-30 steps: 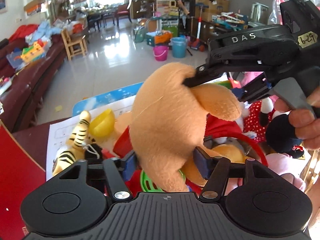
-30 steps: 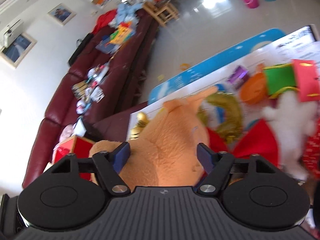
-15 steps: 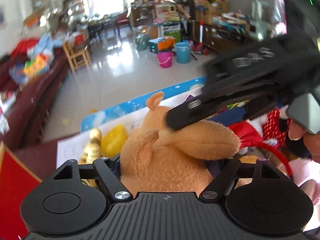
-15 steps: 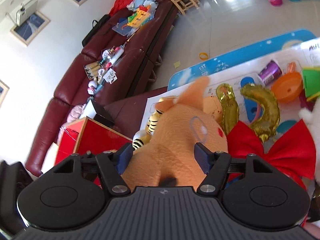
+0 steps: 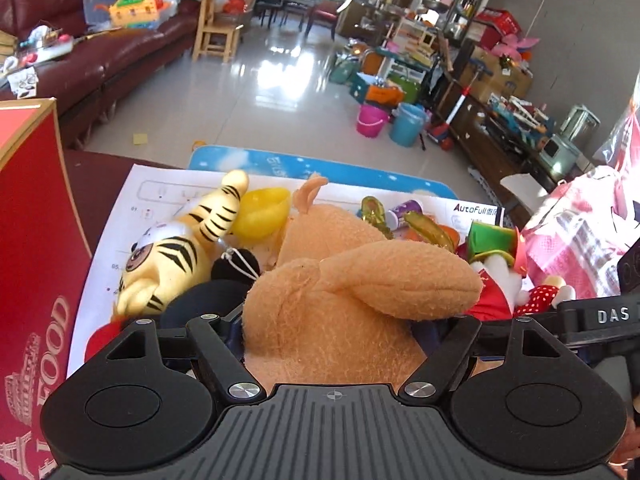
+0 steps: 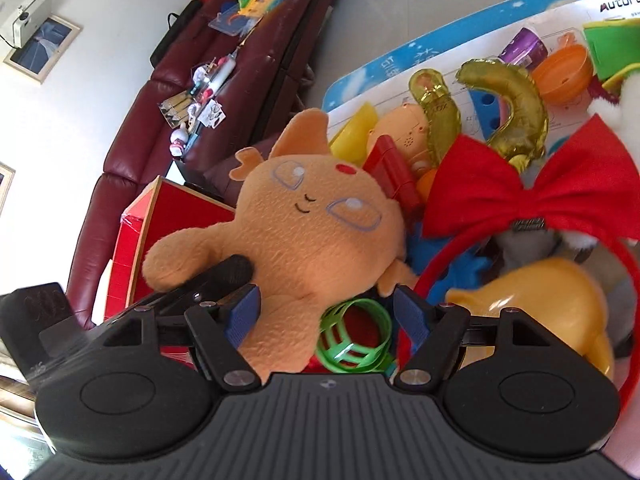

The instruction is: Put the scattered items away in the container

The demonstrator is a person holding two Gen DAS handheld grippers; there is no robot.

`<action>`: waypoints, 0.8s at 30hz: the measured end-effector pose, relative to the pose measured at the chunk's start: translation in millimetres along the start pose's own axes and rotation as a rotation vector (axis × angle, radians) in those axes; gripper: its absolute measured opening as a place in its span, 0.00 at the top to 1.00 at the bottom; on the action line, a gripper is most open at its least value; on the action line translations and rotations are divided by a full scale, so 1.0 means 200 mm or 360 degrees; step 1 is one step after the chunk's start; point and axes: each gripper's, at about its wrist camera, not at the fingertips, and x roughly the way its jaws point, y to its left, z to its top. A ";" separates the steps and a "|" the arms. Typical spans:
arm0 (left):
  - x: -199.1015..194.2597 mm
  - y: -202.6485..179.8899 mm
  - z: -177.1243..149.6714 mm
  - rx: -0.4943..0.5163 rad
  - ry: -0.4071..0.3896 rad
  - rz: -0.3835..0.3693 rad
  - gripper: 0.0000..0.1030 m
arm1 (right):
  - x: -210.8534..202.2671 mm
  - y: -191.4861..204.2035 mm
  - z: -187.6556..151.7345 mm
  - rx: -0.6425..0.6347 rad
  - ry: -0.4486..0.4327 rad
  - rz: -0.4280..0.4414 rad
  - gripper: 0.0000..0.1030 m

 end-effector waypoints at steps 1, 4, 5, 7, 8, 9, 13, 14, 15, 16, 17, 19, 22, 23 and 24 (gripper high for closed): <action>0.00 0.00 0.00 0.0000 0.0004 0.0003 0.24 | 0.00 0.02 0.00 -0.0013 0.0010 0.0010 0.26; -0.01 0.01 0.01 -0.0049 0.0019 0.0003 0.24 | -0.02 0.08 -0.01 -0.0069 0.0027 0.0022 0.36; -0.01 0.01 0.00 -0.0064 0.0022 0.0003 0.24 | -0.02 0.09 -0.02 -0.0096 0.0042 0.0036 0.37; -0.02 0.00 -0.02 -0.0076 0.0027 0.0000 0.24 | -0.01 0.13 -0.04 -0.0147 0.0084 0.0039 0.42; -0.02 0.00 -0.02 -0.0072 0.0029 0.0002 0.23 | 0.00 0.14 -0.06 -0.0174 0.0106 0.0026 0.44; -0.03 0.00 -0.03 -0.0065 0.0033 0.0013 0.23 | 0.02 0.15 -0.08 -0.0207 0.0130 -0.0002 0.51; -0.11 0.00 -0.02 -0.0034 0.0049 0.0080 0.23 | 0.04 0.24 -0.17 -0.0394 0.0072 -0.0101 0.59; -0.14 -0.01 -0.01 -0.0008 0.0041 0.0103 0.21 | 0.05 0.28 -0.20 -0.0477 0.0054 -0.0146 0.60; -0.17 -0.03 0.00 0.0042 0.0021 0.0138 0.18 | 0.05 0.31 -0.22 -0.0557 0.0039 -0.0193 0.60; -0.20 -0.05 0.01 0.0106 0.0002 0.0186 0.17 | 0.05 0.34 -0.24 -0.0616 0.0028 -0.0231 0.61; -0.23 -0.08 0.02 0.0174 -0.0010 0.0230 0.17 | 0.06 0.36 -0.26 -0.0664 0.0020 -0.0260 0.61; -0.26 -0.15 0.04 0.0279 -0.0026 0.0275 0.17 | 0.07 0.38 -0.26 -0.0704 0.0021 -0.0293 0.61; -0.28 -0.22 0.07 0.0390 -0.0035 0.0304 0.16 | 0.09 0.41 -0.28 -0.0770 0.0027 -0.0342 0.62; -0.28 -0.24 0.08 0.0415 -0.0042 0.0311 0.16 | 0.10 0.42 -0.29 -0.0792 0.0022 -0.0355 0.62; -0.28 -0.26 0.09 0.0436 -0.0052 0.0308 0.16 | 0.10 0.42 -0.29 -0.0809 0.0015 -0.0366 0.63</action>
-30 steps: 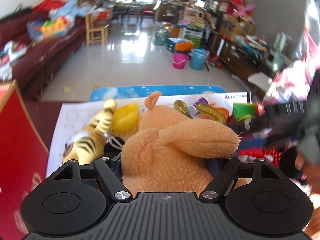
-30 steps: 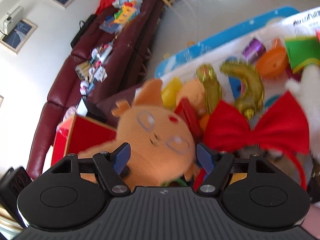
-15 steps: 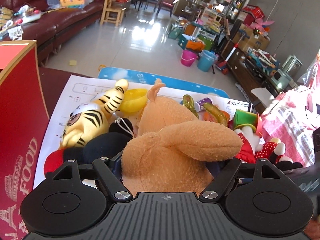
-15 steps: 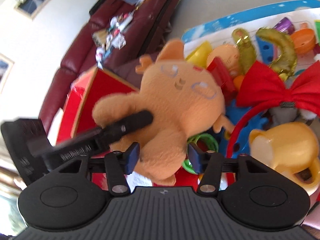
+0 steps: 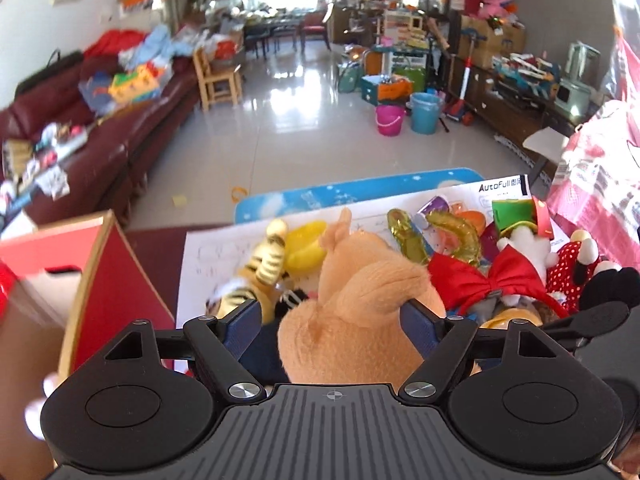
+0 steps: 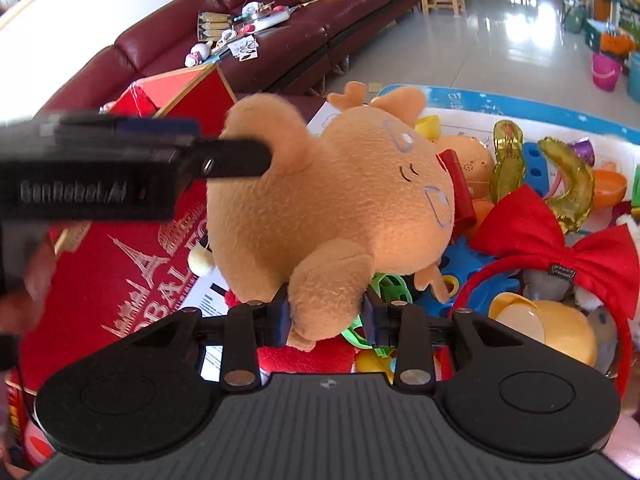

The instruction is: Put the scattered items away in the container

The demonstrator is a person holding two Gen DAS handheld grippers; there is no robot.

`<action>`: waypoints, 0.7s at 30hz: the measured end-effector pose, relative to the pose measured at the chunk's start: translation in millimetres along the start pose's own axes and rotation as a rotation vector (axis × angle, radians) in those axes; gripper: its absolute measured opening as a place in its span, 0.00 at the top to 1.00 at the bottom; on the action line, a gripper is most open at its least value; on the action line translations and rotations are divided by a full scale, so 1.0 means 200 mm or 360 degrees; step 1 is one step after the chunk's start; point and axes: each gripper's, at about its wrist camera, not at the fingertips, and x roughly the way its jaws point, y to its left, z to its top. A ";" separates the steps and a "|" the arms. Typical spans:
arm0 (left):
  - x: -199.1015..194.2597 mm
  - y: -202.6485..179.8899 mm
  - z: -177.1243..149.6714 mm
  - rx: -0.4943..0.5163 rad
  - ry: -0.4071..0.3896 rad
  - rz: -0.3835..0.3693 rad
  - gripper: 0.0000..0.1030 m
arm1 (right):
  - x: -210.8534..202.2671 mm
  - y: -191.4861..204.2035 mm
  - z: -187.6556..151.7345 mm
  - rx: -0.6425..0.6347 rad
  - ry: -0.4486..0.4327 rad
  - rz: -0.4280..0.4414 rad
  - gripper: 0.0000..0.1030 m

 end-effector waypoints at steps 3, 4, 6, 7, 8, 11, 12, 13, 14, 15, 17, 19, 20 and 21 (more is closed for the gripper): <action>-0.01 -0.06 0.03 0.0080 -0.0048 -0.0016 0.13 | 0.01 0.01 0.00 -0.0017 -0.0006 -0.0015 0.63; -0.01 -0.08 0.05 0.0113 -0.0075 -0.0004 0.12 | 0.01 0.01 0.00 -0.0019 -0.0003 -0.0014 0.63; 0.02 -0.13 0.07 0.0181 -0.0100 0.0051 0.11 | 0.02 0.01 0.00 -0.0030 -0.0003 -0.0016 0.63; 0.05 -0.14 0.08 0.0206 -0.0092 0.0081 0.11 | 0.02 0.01 -0.01 -0.0030 -0.0006 -0.0016 0.63; 0.08 -0.14 0.08 0.0217 -0.0073 0.0113 0.12 | 0.02 0.00 -0.01 -0.0021 -0.0009 -0.0011 0.63; 0.18 -0.09 0.06 0.0221 0.0050 0.0112 0.45 | 0.00 -0.04 -0.02 0.0032 -0.0021 0.0006 0.63; 0.19 -0.06 0.04 0.0187 0.0085 0.0067 0.52 | -0.01 -0.06 -0.02 0.0055 -0.0028 0.0023 0.63; 0.19 -0.03 0.02 0.0170 0.0102 0.0051 0.64 | -0.02 -0.07 -0.02 0.0082 -0.0029 0.0059 0.64; 0.19 -0.01 -0.01 0.0175 0.0099 0.0068 0.67 | -0.03 -0.09 -0.03 0.0117 -0.0026 0.0106 0.64; 0.17 0.00 -0.03 0.0176 0.0095 0.0083 0.65 | -0.03 -0.11 -0.03 0.0154 -0.0017 0.0148 0.62; 0.16 0.05 -0.08 0.0138 0.0121 0.0091 0.66 | -0.04 -0.15 -0.02 0.0268 -0.0005 0.0226 0.54; 0.15 0.10 -0.13 0.0098 0.0155 0.0105 0.67 | -0.05 -0.20 -0.01 0.0394 -0.0015 0.0305 0.48; 0.15 0.12 -0.15 0.0075 0.0173 0.0100 0.68 | -0.06 -0.22 -0.01 0.0442 -0.0032 0.0337 0.48; 0.14 0.14 -0.17 0.0051 0.0184 0.0089 0.68 | -0.06 -0.23 0.00 0.0479 -0.0046 0.0363 0.47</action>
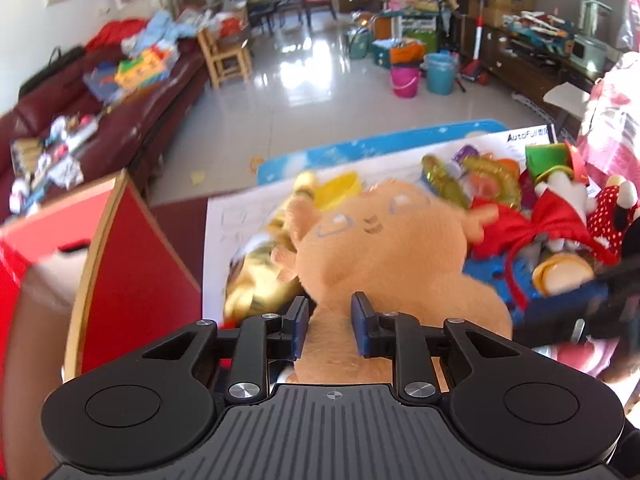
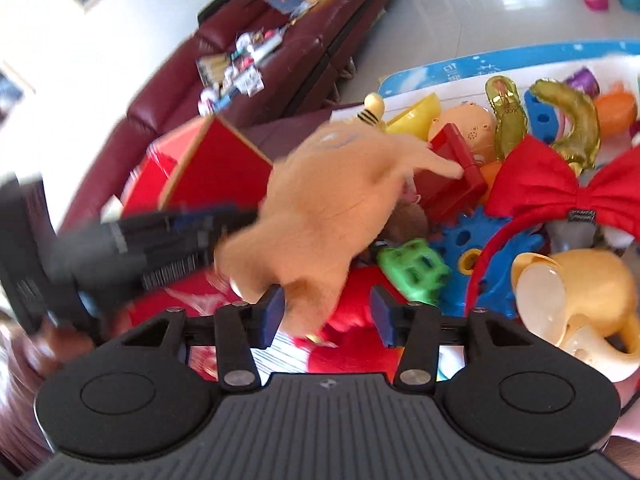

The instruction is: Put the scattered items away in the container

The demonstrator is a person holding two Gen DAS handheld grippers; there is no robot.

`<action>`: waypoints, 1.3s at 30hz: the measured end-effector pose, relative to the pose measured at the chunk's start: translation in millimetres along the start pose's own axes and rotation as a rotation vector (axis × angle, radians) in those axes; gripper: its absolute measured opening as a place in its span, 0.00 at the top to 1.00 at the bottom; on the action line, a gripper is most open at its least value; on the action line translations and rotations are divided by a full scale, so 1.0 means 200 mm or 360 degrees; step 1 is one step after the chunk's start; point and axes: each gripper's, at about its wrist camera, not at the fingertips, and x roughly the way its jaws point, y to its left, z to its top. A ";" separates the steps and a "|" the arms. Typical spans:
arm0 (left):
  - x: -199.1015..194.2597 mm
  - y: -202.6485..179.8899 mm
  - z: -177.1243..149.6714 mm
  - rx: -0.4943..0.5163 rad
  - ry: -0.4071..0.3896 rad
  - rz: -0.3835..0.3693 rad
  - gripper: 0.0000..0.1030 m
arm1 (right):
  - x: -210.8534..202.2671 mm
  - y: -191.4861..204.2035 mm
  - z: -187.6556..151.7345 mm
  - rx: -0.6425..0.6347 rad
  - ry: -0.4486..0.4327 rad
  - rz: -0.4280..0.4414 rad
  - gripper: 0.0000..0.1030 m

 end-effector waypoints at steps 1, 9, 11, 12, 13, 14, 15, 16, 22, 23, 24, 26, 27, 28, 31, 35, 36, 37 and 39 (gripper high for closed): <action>0.00 0.02 -0.02 -0.0020 0.0004 -0.0013 0.68 | 0.00 -0.01 0.01 0.0031 -0.0015 0.0014 0.45; -0.02 0.04 -0.05 -0.0049 -0.0035 -0.0119 0.67 | 0.10 0.09 0.12 0.0067 -0.0063 -0.0007 0.16; -0.02 0.03 -0.06 -0.0021 -0.0035 -0.0154 0.64 | 0.15 0.11 0.14 0.0060 -0.0046 -0.0062 0.14; -0.02 0.04 -0.06 -0.0004 -0.0029 -0.0178 0.62 | 0.19 0.12 0.14 0.0068 -0.0031 -0.0088 0.14; -0.02 0.04 -0.06 0.0022 -0.0018 -0.0201 0.61 | 0.22 0.12 0.14 0.0081 -0.0009 -0.0105 0.14; -0.02 0.05 -0.06 0.0052 -0.0007 -0.0219 0.55 | 0.26 0.12 0.13 0.0098 0.0020 -0.0125 0.14; 0.00 0.07 -0.05 0.0078 0.0026 -0.0227 0.53 | 0.30 0.12 0.13 0.0123 0.0060 -0.0157 0.14; 0.01 0.09 -0.04 0.0091 0.0066 -0.0230 0.50 | 0.33 0.11 0.12 0.0163 0.0070 -0.0182 0.14; 0.13 0.24 0.00 0.0004 0.0178 -0.0306 0.18 | 0.37 0.06 0.11 0.0168 0.0089 -0.0105 0.20; 0.14 0.25 0.00 0.0006 0.0190 -0.0330 0.20 | 0.37 0.07 0.11 0.0146 0.0087 -0.0115 0.20; 0.15 0.24 0.01 0.0019 0.0191 -0.0345 0.24 | 0.36 0.07 0.11 0.0135 0.0088 -0.0123 0.20; 0.16 0.25 0.02 0.0044 0.0198 -0.0396 0.41 | 0.35 0.07 0.11 0.0132 0.0082 -0.0129 0.20; 0.16 0.25 0.03 0.0040 0.0209 -0.0446 0.54 | 0.35 0.07 0.11 0.0127 0.0082 -0.0129 0.20; 0.16 0.26 0.03 0.0023 0.0216 -0.0498 0.60 | 0.34 0.07 0.11 0.0123 0.0085 -0.0130 0.20; 0.17 0.24 0.01 0.0021 0.0204 -0.0510 0.56 | 0.33 0.09 0.11 0.0097 0.0093 -0.0150 0.20; 0.16 0.22 -0.01 0.0014 0.0163 -0.0396 0.30 | 0.34 0.13 0.14 0.0033 0.0103 -0.0198 0.20; 0.15 0.22 -0.01 0.0020 0.0155 -0.0364 0.25 | 0.35 0.13 0.15 0.0033 0.0107 -0.0196 0.20; 0.15 0.22 -0.01 0.0018 0.0154 -0.0352 0.23 | 0.35 0.13 0.15 0.0037 0.0111 -0.0193 0.20; 0.16 0.24 -0.01 -0.0002 0.0159 -0.0349 0.20 | 0.35 0.12 0.16 0.0047 0.0120 -0.0189 0.20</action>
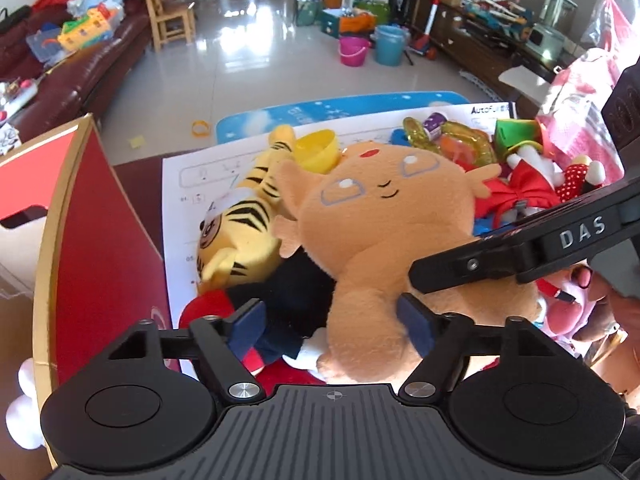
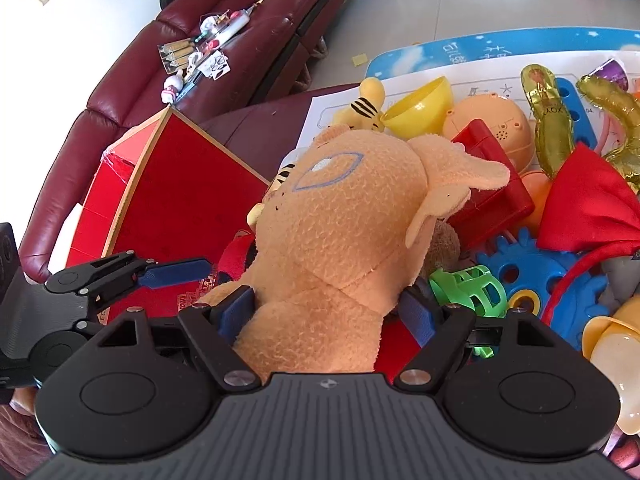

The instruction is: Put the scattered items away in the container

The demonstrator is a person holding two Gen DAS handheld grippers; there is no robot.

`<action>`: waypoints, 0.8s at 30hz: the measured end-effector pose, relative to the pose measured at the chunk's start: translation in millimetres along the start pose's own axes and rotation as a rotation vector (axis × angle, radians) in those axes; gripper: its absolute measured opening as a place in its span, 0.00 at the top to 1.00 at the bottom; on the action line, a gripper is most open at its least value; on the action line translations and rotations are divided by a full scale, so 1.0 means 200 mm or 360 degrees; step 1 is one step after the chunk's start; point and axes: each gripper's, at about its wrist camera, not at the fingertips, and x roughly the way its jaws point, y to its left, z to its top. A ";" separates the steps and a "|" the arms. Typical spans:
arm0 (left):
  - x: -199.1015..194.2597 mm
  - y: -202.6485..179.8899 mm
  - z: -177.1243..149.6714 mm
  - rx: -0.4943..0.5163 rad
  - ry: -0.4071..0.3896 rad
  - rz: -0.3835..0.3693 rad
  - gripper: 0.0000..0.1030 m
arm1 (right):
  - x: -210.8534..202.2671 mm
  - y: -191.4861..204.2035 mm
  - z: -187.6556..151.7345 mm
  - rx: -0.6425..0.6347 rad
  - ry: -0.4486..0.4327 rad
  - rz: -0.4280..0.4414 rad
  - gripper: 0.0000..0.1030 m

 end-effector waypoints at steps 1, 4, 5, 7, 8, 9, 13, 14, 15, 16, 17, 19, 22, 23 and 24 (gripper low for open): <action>0.00 0.00 0.00 -0.0007 -0.0001 0.0001 0.19 | 0.00 0.00 0.00 0.0007 0.0003 0.0002 0.20; 0.00 0.00 0.00 -0.0016 0.0005 0.0028 0.15 | -0.01 0.00 0.02 0.0040 0.0020 -0.0008 0.20; 0.01 0.01 -0.01 -0.0018 0.0011 0.0034 0.15 | -0.01 0.02 0.02 0.0040 0.0016 -0.0013 0.20; 0.01 0.01 -0.01 -0.0044 0.0022 0.0032 0.15 | -0.02 0.04 0.04 0.0017 0.0009 -0.0019 0.19; 0.01 0.02 -0.01 -0.0066 0.0026 0.0024 0.15 | -0.01 0.05 0.04 0.0012 0.0013 -0.0030 0.19; 0.02 0.02 -0.01 -0.0090 0.0027 0.0015 0.15 | 0.00 0.06 0.05 0.0013 0.0019 -0.0043 0.18; 0.02 0.01 -0.02 -0.0141 0.0013 -0.0006 0.15 | 0.03 0.08 0.05 -0.0003 0.0025 -0.0102 0.13; 0.01 0.00 -0.02 -0.0150 0.0007 -0.0018 0.16 | 0.03 0.09 0.05 -0.0022 0.0023 -0.0118 0.13; 0.01 -0.01 -0.03 -0.0152 -0.0001 -0.0048 0.18 | 0.04 0.10 0.04 -0.0046 0.0019 -0.0133 0.13; 0.00 -0.02 -0.04 -0.0140 -0.0003 -0.0099 0.19 | 0.04 0.10 0.04 -0.0077 0.0010 -0.0144 0.18; -0.01 -0.04 -0.04 -0.0107 0.0008 -0.0165 0.19 | 0.03 0.10 0.03 -0.0109 -0.0002 -0.0141 0.19; -0.01 -0.11 -0.07 0.0024 0.0049 -0.0223 0.18 | 0.02 0.07 0.04 -0.0099 -0.0011 -0.0083 0.23; 0.00 -0.18 -0.09 0.0161 0.0049 -0.0130 0.26 | 0.00 0.02 0.04 -0.0076 -0.0001 -0.0046 0.24; -0.01 -0.15 -0.07 0.0112 0.0047 -0.0156 0.28 | 0.00 0.01 0.04 -0.0068 -0.0009 -0.0036 0.24; -0.04 -0.13 -0.06 0.0070 0.0021 -0.0173 0.25 | 0.00 0.01 0.03 -0.0059 -0.0018 -0.0028 0.24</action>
